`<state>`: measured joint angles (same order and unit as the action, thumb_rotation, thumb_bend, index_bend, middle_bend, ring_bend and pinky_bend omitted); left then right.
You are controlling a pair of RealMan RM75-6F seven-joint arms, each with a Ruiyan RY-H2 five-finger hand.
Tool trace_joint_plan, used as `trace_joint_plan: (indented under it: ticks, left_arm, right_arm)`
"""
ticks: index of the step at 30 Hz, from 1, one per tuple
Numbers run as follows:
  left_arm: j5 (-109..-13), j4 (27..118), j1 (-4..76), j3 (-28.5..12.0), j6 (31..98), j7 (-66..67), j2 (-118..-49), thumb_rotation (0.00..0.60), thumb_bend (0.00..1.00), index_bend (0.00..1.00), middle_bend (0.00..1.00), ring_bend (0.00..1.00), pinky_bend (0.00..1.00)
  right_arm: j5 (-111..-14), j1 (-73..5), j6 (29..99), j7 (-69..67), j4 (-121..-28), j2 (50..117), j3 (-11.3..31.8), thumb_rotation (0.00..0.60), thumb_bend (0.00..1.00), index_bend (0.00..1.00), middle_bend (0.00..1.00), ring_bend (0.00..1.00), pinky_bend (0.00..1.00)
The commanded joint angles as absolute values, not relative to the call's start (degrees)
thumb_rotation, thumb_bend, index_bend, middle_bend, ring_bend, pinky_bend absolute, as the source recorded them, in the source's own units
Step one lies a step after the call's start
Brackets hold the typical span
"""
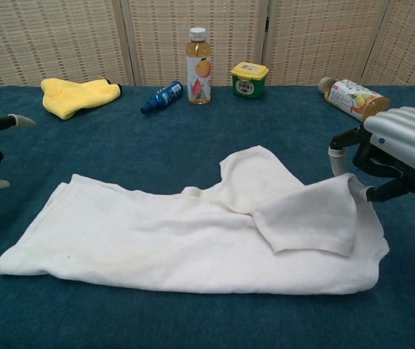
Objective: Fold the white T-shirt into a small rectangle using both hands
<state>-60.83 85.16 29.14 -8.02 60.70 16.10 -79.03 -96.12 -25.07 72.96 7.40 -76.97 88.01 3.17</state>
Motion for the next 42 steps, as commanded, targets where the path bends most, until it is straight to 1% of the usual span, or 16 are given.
trace_joint_plan:
  ticks: [1, 4, 18, 28, 42]
  left_arm:
    - [-61.5, 86.0, 28.5, -7.9, 61.5, 15.3, -78.2, 0.600, 0.33, 0.00, 0.86, 0.79, 0.87]
    - [-61.9, 86.5, 28.0, -7.9, 62.2, 14.8, -77.8, 0.600, 0.33, 0.00, 0.86, 0.79, 0.87]
    - [-62.2, 88.2, 27.1, -7.5, 63.3, 15.0, -77.0, 0.600, 0.33, 0.00, 0.86, 0.79, 0.87]
    - [-61.9, 88.2, 26.5, -7.4, 63.4, 14.5, -76.7, 0.600, 0.33, 0.00, 0.86, 0.79, 0.87]
    - [-61.9, 87.8, 25.6, -7.2, 63.5, 13.2, -76.4, 0.600, 0.33, 0.00, 0.86, 0.79, 0.87]
  right_arm:
    - [-98.3, -25.3, 76.2, 4.3, -73.6, 89.8, 3.1, 0.600, 0.62, 0.69, 0.97, 1.00, 1.00]
    - [-97.6, -25.5, 76.3, 3.4, -71.4, 90.7, 3.4, 0.600, 0.62, 0.69, 0.97, 1.00, 1.00]
    - [-92.8, -30.1, 71.5, 1.3, -60.3, 98.1, 6.7, 0.600, 0.62, 0.69, 0.97, 1.00, 1.00]
    - [-89.5, -33.5, 66.8, 0.4, -53.5, 102.4, 8.0, 0.600, 0.62, 0.70, 0.97, 1.00, 1.00]
    - [-85.3, -36.5, 62.3, 0.9, -49.2, 105.7, 9.5, 0.600, 0.62, 0.69, 0.97, 1.00, 1.00]
